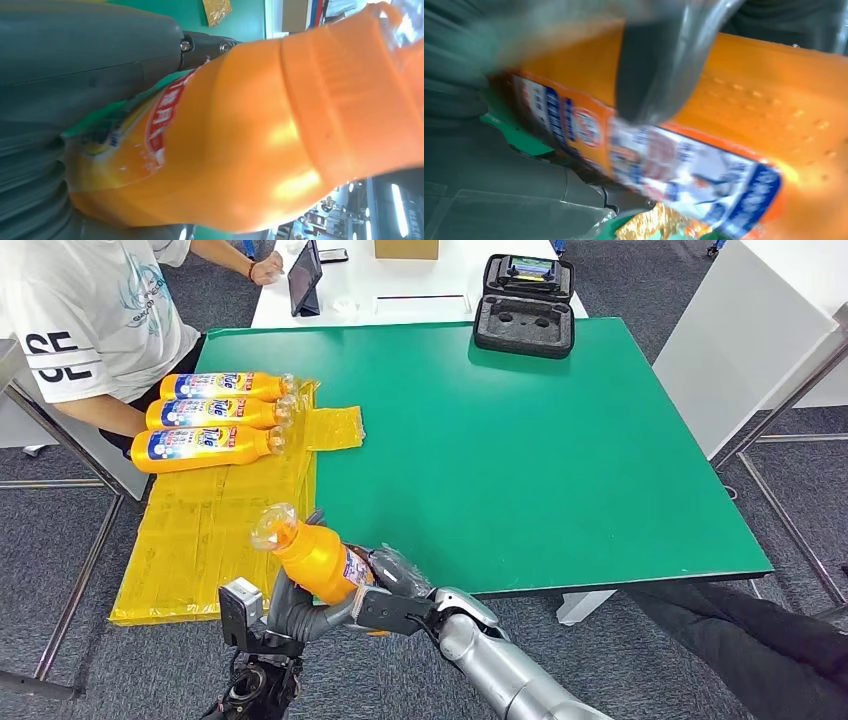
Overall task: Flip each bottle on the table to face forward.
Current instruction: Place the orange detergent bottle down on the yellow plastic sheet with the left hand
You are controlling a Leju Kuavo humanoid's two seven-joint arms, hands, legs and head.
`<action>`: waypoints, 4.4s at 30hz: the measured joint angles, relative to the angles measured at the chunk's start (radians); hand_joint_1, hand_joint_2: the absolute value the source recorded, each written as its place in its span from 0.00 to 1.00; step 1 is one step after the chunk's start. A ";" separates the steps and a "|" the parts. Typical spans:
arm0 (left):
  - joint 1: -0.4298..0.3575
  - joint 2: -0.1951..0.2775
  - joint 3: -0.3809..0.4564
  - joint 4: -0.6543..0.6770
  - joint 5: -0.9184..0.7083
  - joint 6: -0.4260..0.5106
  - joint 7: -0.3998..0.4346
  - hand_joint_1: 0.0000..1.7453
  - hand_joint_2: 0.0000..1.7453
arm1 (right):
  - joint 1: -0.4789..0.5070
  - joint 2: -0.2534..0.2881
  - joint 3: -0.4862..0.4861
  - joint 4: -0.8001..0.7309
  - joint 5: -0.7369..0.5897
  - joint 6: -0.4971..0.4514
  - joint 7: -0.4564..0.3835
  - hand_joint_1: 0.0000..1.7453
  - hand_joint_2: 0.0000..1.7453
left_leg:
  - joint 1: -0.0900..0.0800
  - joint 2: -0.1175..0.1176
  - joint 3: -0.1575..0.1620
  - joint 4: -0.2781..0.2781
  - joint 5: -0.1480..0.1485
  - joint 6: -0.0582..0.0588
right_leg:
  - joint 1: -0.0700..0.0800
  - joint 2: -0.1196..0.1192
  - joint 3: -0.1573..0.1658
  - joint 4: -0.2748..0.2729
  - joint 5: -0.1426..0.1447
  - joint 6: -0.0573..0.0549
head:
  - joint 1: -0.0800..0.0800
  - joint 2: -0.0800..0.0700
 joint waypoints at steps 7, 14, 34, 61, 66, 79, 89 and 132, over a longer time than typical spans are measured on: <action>0.006 0.000 0.001 0.000 0.024 -0.013 0.002 1.00 1.00 | -0.021 0.006 0.017 0.045 0.010 -0.003 0.005 1.00 1.00 | 0.000 0.000 0.000 0.000 0.000 0.000 | 0.000 0.000 0.000 0.000 0.000 0.000 | 0.000 0.000; 0.010 0.000 0.007 0.000 0.049 -0.024 0.014 1.00 1.00 | -0.021 0.008 0.018 0.056 0.014 -0.010 0.005 0.99 1.00 | 0.000 0.000 0.000 0.000 0.000 0.000 | 0.000 0.000 0.000 0.000 0.000 0.000 | 0.000 0.000; 0.022 0.000 0.016 -0.029 0.037 0.006 0.018 1.00 1.00 | -0.009 0.022 0.017 0.058 -0.002 -0.069 0.027 0.00 0.00 | 0.000 0.000 0.000 0.000 0.000 0.000 | 0.000 0.000 0.000 0.000 0.000 0.000 | 0.000 0.000; -0.023 0.033 0.199 -0.155 0.076 0.200 -0.028 1.00 1.00 | 0.035 0.013 -0.065 -0.036 -0.208 -0.134 0.017 0.00 0.00 | 0.000 0.000 0.000 0.000 0.000 0.000 | 0.000 0.000 0.000 0.000 0.000 0.000 | 0.000 0.000; -0.070 0.045 0.260 -0.158 0.063 0.240 -0.025 1.00 1.00 | 0.050 0.012 -0.086 -0.068 -0.256 -0.151 0.015 0.00 0.00 | 0.000 0.000 0.000 0.000 0.000 0.000 | 0.000 0.000 0.000 0.000 0.000 0.000 | 0.000 0.000; -0.152 0.077 0.293 -0.123 -0.108 0.331 0.016 1.00 1.00 | 0.099 0.003 -0.149 -0.142 -0.355 -0.176 0.026 0.00 0.00 | 0.000 0.000 0.000 0.000 0.001 0.000 | 0.000 0.000 0.000 0.000 0.000 0.000 | 0.000 0.000; -0.295 0.130 0.301 0.077 -0.365 0.424 0.053 1.00 1.00 | 0.110 0.004 -0.149 -0.155 -0.360 -0.166 0.040 0.00 0.00 | 0.000 0.000 0.000 0.000 0.002 -0.001 | 0.000 0.000 0.000 0.001 0.001 0.000 | 0.000 0.000; -0.372 0.226 0.048 0.437 -1.257 0.266 0.286 1.00 1.00 | 0.108 0.000 -0.171 -0.121 -0.426 -0.104 0.020 0.00 0.00 | 0.000 0.000 0.000 0.000 0.002 -0.001 | 0.000 0.000 0.000 0.001 0.001 0.000 | 0.000 0.000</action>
